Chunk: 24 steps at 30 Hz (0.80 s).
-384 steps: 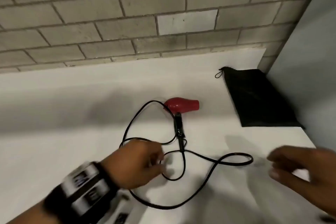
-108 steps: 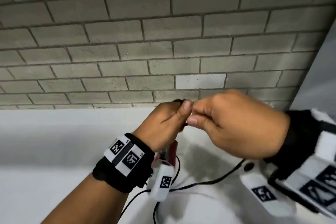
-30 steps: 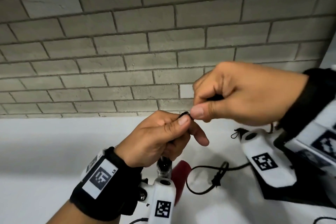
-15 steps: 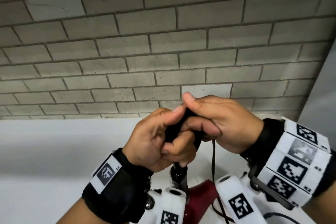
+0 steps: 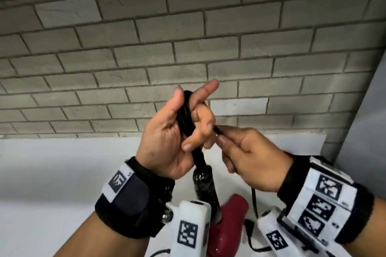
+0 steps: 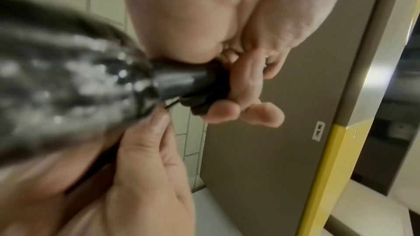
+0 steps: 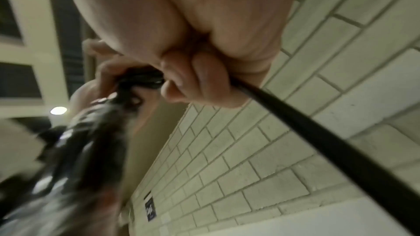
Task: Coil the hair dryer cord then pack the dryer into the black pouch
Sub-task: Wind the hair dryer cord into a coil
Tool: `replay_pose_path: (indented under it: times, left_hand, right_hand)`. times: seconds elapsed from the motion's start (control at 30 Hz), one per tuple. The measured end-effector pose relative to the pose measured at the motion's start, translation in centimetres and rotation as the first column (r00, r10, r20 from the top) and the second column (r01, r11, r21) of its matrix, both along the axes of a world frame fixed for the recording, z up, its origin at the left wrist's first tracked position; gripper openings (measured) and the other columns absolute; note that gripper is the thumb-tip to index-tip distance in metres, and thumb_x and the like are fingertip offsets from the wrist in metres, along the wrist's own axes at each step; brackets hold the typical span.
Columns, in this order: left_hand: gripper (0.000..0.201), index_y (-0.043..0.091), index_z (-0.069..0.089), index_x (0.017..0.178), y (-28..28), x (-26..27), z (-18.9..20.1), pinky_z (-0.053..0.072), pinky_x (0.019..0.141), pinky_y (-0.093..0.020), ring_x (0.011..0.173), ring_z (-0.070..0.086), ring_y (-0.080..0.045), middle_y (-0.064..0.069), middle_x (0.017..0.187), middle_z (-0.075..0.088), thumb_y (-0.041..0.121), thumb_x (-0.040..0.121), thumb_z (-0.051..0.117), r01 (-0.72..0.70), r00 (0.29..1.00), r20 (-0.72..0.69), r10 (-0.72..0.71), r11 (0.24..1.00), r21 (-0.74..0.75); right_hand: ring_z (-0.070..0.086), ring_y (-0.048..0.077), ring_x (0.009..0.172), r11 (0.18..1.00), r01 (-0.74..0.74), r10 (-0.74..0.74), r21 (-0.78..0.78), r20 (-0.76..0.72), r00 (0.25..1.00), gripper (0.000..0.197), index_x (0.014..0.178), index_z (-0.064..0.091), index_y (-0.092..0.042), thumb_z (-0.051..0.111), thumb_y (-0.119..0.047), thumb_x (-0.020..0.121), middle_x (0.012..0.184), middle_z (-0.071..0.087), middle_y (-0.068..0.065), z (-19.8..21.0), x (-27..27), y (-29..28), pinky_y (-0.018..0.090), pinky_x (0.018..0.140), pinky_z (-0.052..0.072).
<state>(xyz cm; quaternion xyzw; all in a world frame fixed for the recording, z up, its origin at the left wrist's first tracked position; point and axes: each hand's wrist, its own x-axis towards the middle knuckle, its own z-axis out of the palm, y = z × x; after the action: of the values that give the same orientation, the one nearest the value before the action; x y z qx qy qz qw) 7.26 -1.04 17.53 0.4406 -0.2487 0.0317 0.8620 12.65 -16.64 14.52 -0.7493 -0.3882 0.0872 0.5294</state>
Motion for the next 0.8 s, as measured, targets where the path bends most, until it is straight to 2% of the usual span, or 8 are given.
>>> replay_pose_path:
  times: [0.1, 0.23, 0.37, 0.43, 0.53, 0.6, 0.7, 0.8]
  left_hand:
    - [0.054, 0.002, 0.046, 0.134, 0.1, 1.1, 0.1, 0.042, 0.055, -0.028, 0.036, 0.04, -0.008, -0.005, 0.07, 0.066, 0.04, 0.102, 0.024, -0.189, 0.982, -0.015, 0.189, 0.982, 0.009]
    - [0.054, 0.005, 0.039, 0.143, 0.4, 2.4, -0.2, 0.047, 0.063, -0.027, 0.052, 0.053, -0.014, -0.008, 0.082, 0.071, 0.041, 0.102, 0.032, -0.493, 0.866, 0.008, 0.499, 0.852, 0.177]
    - [0.046, -0.003, 0.058, 0.124, -1.0, 2.8, -1.8, 0.05, 0.072, -0.016, 0.08, 0.069, -0.011, 0.0, 0.067, 0.07, 0.032, 0.104, 0.037, -0.552, 0.812, 0.165, 0.561, 0.644, 0.53]
    - [0.037, 0.009, 0.063, 0.119, -1.7, 2.8, -2.5, 0.048, 0.06, -0.017, 0.067, 0.065, -0.016, 0.003, 0.057, 0.061, 0.032, 0.103, 0.039, -0.49, 0.845, 0.17, 0.507, 0.607, 0.625]
    - [0.041, 0.013, 0.066, 0.079, -1.9, 3.1, -3.0, 0.031, 0.04, -0.019, 0.039, 0.037, -0.013, -0.009, 0.05, 0.041, 0.036, 0.101, 0.04, -0.432, 0.878, 0.137, 0.458, 0.637, 0.639]
    - [0.051, 0.007, 0.047, 0.056, -2.0, 3.3, -3.4, 0.024, 0.041, -0.02, 0.036, 0.028, -0.013, -0.002, 0.043, 0.033, 0.035, 0.099, 0.039, -0.387, 0.902, 0.107, 0.418, 0.671, 0.633]
    - [0.061, -0.001, 0.038, 0.054, -1.8, 3.2, -3.8, 0.025, 0.044, -0.024, 0.036, 0.022, -0.016, -0.001, 0.04, 0.03, 0.041, 0.097, 0.035, -0.275, 0.947, 0.052, 0.318, 0.712, 0.646]
    - [0.06, -0.001, 0.04, 0.055, -1.4, 2.8, -4.0, 0.022, 0.045, -0.026, 0.038, 0.019, -0.013, 0.0, 0.043, 0.028, 0.041, 0.097, 0.031, -0.133, 0.982, -0.03, 0.184, 0.802, 0.583]
  right_hand:
    - [0.057, 0.016, 0.055, 0.959, 0.043, 0.021, -0.28, 0.221, 0.975, 0.015, 0.105, 0.053, -0.033, 0.04, -0.03, 0.1, 0.061, 0.058, -0.006, -0.5, -0.7, 0.0, 0.035, 0.06, 0.052]
    - [0.059, 0.018, 0.059, 0.916, 0.102, 0.027, -0.388, 0.313, 0.95, 0.022, 0.082, 0.052, -0.023, 0.042, -0.034, 0.099, 0.066, 0.061, -0.001, 0.0, -1.2, -0.4, 0.034, 0.059, 0.051]
    - [0.049, 0.006, 0.037, 0.976, 0.037, -0.024, -0.216, 0.063, 0.998, 0.034, 0.073, 0.056, -0.014, 0.044, -0.03, 0.1, 0.049, 0.061, 0.0, 2.1, -0.2, -0.6, 0.02, 0.043, 0.041]
    - [0.037, 0.006, 0.033, 0.993, 0.049, -0.058, -0.111, -0.077, 0.995, 0.039, 0.065, 0.055, -0.014, 0.045, -0.03, 0.099, 0.044, 0.05, -0.002, 2.8, 0.6, -0.8, 0.016, 0.035, 0.031]
    - [0.031, 0.004, 0.034, 0.984, 0.064, -0.063, -0.165, 0.01, 0.998, 0.037, 0.064, 0.058, -0.011, 0.056, -0.033, 0.094, 0.041, 0.042, -0.01, 3.6, 1.7, -1.5, 0.015, 0.036, 0.027]
    - [0.039, 0.006, 0.041, 0.963, 0.066, -0.018, -0.263, 0.181, 0.983, 0.029, 0.071, 0.064, -0.006, 0.065, -0.03, 0.088, 0.05, 0.051, -0.005, 4.6, 2.2, -2.0, 0.021, 0.044, 0.036]
    - [0.053, 0.013, 0.054, 0.943, 0.051, 0.07, -0.329, 0.345, 0.936, 0.017, 0.078, 0.07, -0.014, 0.069, -0.03, 0.085, 0.064, 0.066, -0.001, 6.0, 2.4, -2.3, 0.032, 0.057, 0.046]
    - [0.045, 0.007, 0.052, 0.94, -0.003, 0.136, -0.342, 0.367, 0.92, 0.023, 0.071, 0.064, -0.016, 0.064, -0.03, 0.089, 0.056, 0.054, -0.007, 6.2, 2.6, -2.2, 0.028, 0.055, 0.04]
